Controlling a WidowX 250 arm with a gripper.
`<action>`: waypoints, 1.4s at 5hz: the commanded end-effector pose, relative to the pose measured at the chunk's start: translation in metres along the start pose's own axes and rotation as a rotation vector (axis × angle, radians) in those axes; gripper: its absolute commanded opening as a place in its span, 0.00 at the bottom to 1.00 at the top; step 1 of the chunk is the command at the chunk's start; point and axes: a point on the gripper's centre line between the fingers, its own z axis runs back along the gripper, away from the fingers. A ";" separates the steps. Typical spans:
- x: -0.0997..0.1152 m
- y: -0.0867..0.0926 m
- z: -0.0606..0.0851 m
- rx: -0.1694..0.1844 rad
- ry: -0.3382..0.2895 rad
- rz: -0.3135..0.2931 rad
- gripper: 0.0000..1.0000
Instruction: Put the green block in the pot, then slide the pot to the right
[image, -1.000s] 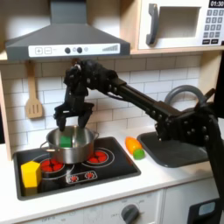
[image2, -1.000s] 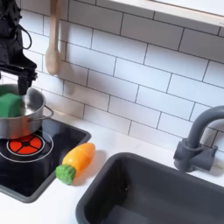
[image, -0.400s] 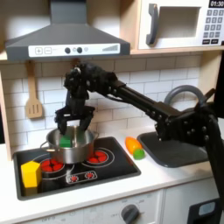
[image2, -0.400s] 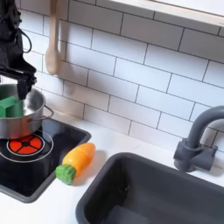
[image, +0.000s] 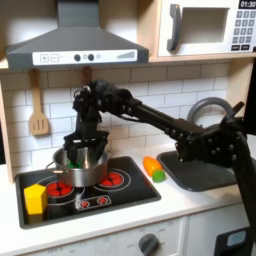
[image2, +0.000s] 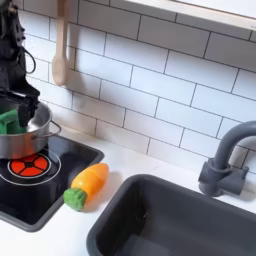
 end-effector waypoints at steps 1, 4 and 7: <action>-0.011 -0.012 -0.013 -0.013 0.047 -0.032 1.00; -0.030 -0.039 -0.012 -0.050 0.075 -0.101 1.00; -0.047 -0.055 -0.006 -0.070 0.093 -0.154 1.00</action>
